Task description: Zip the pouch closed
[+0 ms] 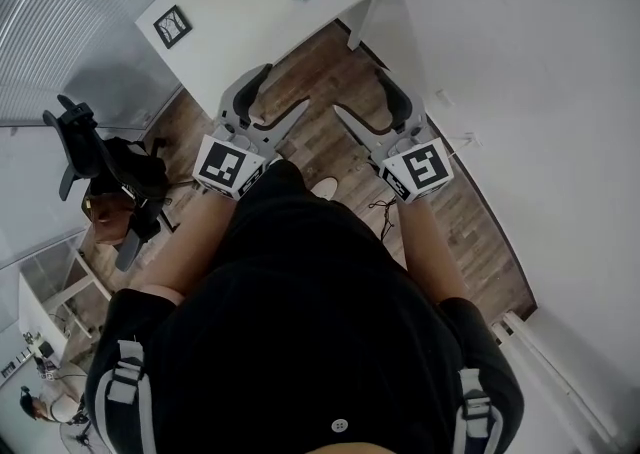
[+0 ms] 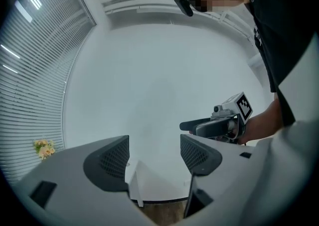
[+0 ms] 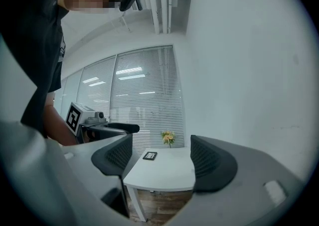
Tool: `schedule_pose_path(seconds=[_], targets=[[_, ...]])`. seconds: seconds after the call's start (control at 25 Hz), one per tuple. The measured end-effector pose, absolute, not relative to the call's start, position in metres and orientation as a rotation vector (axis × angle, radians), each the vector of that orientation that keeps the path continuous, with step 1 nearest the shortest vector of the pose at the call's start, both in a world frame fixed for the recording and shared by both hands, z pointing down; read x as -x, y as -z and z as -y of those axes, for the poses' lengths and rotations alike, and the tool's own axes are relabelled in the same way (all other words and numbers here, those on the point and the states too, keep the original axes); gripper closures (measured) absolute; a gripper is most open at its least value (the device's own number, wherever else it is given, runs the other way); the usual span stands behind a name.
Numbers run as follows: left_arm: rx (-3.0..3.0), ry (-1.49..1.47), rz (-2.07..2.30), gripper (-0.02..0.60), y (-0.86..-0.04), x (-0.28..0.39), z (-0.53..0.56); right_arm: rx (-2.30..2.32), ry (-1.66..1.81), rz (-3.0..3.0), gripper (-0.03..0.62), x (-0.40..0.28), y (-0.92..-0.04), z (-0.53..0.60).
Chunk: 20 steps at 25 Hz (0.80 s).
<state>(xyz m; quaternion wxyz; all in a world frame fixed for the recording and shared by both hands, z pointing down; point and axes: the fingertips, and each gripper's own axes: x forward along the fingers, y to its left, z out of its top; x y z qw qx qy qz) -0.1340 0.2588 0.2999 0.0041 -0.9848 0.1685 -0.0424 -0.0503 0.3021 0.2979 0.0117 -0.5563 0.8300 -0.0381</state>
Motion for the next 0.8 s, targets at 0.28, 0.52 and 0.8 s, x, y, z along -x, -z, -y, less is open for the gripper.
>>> schedule_pose_path(seconds=[0.28, 0.52, 0.8], targets=[[3.098, 0.148, -0.538, 0.273, -0.310, 0.123, -0.236, 1.746, 0.140, -2.585, 0.232, 0.038, -0.304, -0.284], [3.114, 0.141, -0.523, 0.273, -0.316, 0.106, -0.195, 1.783, 0.162, -2.611, 0.232, 0.021, -0.311, -0.250], [3.122, 0.145, -0.507, 0.273, -0.321, 0.089, -0.138, 1.811, 0.190, -2.630, 0.232, 0.005, -0.318, -0.189]])
